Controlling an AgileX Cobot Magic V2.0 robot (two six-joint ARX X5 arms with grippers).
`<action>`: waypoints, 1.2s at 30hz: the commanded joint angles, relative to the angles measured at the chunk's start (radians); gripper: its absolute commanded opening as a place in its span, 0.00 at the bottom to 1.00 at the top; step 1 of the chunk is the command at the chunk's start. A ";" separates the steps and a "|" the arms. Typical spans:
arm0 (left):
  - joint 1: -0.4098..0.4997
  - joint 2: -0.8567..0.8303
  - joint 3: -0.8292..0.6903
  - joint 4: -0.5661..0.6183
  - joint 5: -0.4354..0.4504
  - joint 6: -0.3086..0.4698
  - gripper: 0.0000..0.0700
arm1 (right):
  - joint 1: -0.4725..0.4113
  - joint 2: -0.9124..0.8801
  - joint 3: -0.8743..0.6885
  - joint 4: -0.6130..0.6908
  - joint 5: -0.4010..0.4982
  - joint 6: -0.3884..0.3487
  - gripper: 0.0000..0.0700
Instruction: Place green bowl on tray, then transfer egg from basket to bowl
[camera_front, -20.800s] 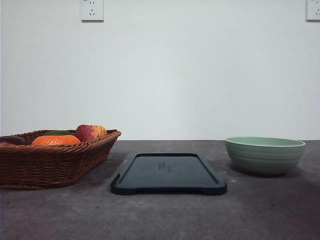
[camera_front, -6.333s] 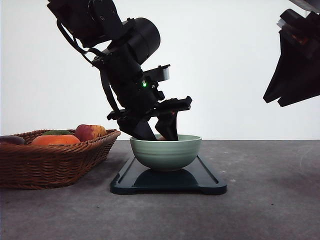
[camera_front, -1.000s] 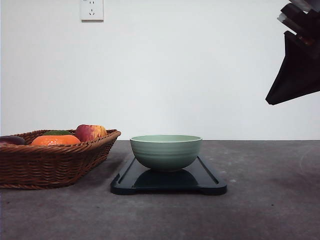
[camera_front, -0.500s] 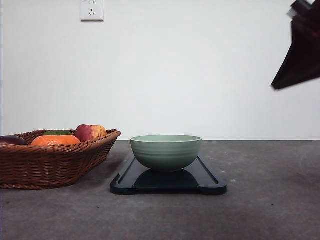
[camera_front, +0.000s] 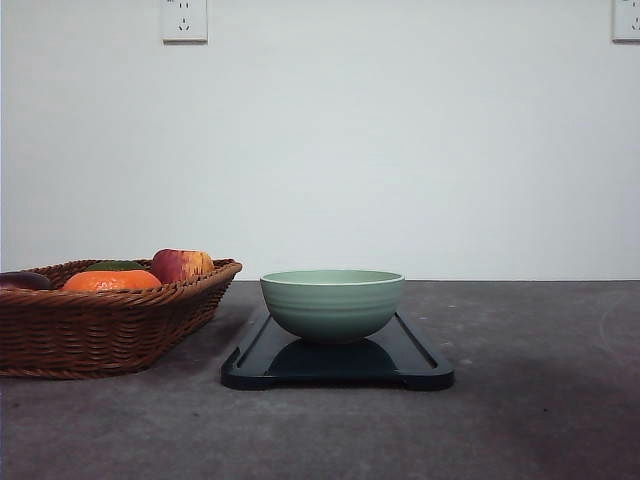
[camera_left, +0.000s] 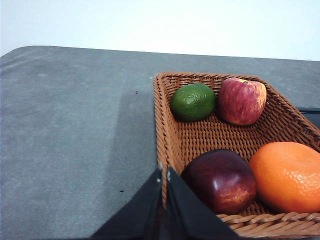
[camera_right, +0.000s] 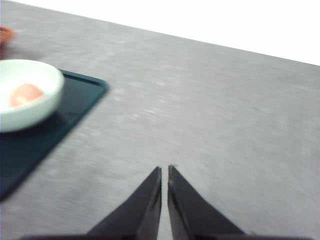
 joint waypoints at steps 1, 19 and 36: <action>0.002 -0.001 -0.019 -0.005 -0.004 0.003 0.00 | -0.018 -0.046 -0.031 0.014 0.006 0.009 0.02; 0.002 -0.001 -0.019 -0.008 -0.004 0.003 0.00 | -0.034 -0.328 -0.138 -0.054 0.155 0.083 0.02; 0.002 -0.001 -0.019 -0.008 -0.004 0.003 0.00 | -0.034 -0.328 -0.138 -0.049 0.155 0.085 0.02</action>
